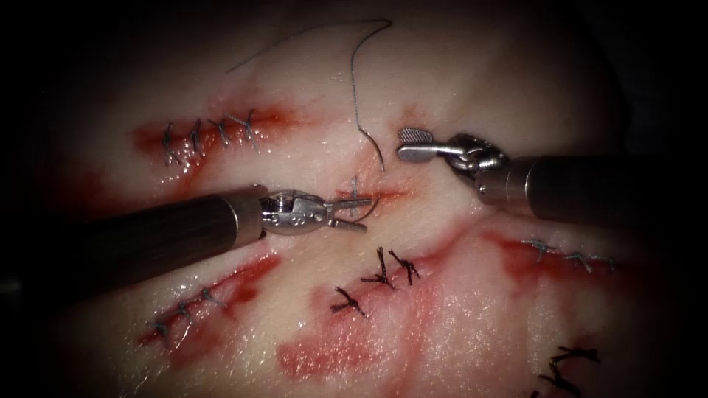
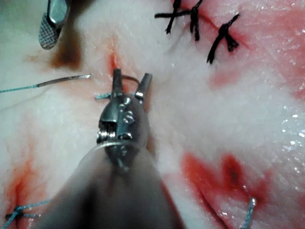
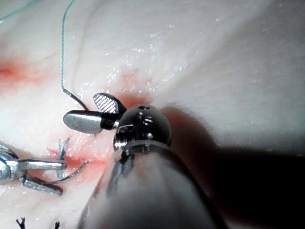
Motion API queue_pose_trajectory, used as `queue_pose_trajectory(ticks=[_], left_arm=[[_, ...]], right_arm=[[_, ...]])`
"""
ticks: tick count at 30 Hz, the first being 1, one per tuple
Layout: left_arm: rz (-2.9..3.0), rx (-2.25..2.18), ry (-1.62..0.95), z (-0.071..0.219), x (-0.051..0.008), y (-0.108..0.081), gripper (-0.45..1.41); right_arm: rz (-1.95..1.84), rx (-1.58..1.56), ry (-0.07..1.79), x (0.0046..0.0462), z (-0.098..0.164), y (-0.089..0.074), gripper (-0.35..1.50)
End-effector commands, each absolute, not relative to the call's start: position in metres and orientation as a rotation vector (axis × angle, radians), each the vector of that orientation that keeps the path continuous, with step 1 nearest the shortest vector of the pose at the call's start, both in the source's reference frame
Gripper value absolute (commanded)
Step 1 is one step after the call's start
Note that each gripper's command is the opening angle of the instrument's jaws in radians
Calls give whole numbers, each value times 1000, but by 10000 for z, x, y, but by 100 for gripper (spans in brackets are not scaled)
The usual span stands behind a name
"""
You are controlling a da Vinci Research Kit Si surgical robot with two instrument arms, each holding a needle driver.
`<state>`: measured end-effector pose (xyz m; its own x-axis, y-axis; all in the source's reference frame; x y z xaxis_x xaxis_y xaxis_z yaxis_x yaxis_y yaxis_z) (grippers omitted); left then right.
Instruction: Wound Closure
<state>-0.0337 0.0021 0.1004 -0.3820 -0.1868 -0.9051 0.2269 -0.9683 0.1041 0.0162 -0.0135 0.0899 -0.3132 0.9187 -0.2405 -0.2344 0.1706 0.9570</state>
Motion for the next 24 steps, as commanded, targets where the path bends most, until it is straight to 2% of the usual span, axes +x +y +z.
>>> queue_pose_trajectory(ticks=[1,3,4,5,6,14,24], left_arm=[[-2420,1591,42,1009,-344,26,27],[-2415,1605,33,1009,-347,27,14],[-2415,1607,28,1009,-348,27,-1],[-2412,1611,26,1009,-348,27,-30],[-2411,1616,19,1010,-348,27,-45],[-2453,1638,76,1009,-343,26,-45],[-2528,1852,460,980,-347,21,-45]], right_arm=[[1376,719,1391,171,905,-132,113],[1376,718,1391,172,905,-132,113],[1376,718,1391,172,905,-133,113],[1376,718,1392,172,905,-133,113],[1376,718,1392,172,905,-133,113],[1383,719,1388,172,905,-133,108],[1383,720,1388,172,904,-135,103]])
